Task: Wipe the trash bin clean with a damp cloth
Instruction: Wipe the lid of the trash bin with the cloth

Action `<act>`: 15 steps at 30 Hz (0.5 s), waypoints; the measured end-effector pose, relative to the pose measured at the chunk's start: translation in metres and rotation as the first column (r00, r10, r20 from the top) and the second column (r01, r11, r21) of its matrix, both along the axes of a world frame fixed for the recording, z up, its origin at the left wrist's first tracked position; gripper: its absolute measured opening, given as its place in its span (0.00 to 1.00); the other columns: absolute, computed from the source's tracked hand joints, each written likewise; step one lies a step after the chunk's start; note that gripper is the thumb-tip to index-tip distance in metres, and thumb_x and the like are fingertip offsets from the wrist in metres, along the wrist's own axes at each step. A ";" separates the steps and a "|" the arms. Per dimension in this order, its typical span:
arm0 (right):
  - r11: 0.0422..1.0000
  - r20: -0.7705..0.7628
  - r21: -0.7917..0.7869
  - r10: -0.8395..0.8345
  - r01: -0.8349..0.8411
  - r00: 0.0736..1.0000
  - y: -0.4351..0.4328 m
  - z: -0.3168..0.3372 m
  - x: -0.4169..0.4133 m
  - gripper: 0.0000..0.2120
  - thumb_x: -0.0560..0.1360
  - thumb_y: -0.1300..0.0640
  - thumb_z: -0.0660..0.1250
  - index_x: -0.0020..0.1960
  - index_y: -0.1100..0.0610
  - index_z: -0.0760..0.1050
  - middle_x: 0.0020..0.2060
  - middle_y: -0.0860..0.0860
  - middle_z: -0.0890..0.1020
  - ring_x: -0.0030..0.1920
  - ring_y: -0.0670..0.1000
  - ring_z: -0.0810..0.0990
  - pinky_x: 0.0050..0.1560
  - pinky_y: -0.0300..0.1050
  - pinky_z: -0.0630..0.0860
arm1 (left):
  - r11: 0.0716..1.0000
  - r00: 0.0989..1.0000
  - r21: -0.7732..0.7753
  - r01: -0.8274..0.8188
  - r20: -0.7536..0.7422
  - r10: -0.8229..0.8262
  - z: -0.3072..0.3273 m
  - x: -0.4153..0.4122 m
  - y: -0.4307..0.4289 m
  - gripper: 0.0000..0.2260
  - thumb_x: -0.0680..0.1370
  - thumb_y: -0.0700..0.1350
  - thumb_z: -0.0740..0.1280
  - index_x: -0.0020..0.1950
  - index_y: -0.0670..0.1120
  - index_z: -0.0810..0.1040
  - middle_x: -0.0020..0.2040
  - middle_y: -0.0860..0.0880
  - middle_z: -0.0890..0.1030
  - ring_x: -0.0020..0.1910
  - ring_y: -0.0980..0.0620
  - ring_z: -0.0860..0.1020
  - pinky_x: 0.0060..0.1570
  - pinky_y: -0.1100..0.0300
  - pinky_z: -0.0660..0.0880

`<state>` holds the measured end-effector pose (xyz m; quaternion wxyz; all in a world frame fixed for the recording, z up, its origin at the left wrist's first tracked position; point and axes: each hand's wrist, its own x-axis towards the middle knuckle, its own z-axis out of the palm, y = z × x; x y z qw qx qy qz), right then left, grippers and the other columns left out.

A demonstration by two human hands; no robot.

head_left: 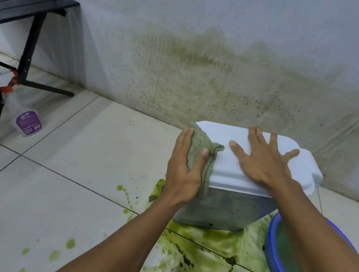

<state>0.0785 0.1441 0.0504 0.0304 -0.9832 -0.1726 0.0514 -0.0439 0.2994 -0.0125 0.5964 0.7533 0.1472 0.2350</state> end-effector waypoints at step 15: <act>0.999 -0.008 -0.028 -0.018 0.018 1.000 0.001 0.000 -0.004 0.38 0.78 0.29 0.39 0.82 0.48 0.41 0.82 0.44 0.44 0.81 0.59 0.39 0.71 0.78 0.36 | 0.941 0.954 -0.195 -0.276 -0.177 0.243 0.018 0.025 -0.017 0.27 0.81 0.63 0.53 0.77 0.55 0.67 0.76 0.54 0.72 0.75 0.51 0.69 0.75 0.46 0.66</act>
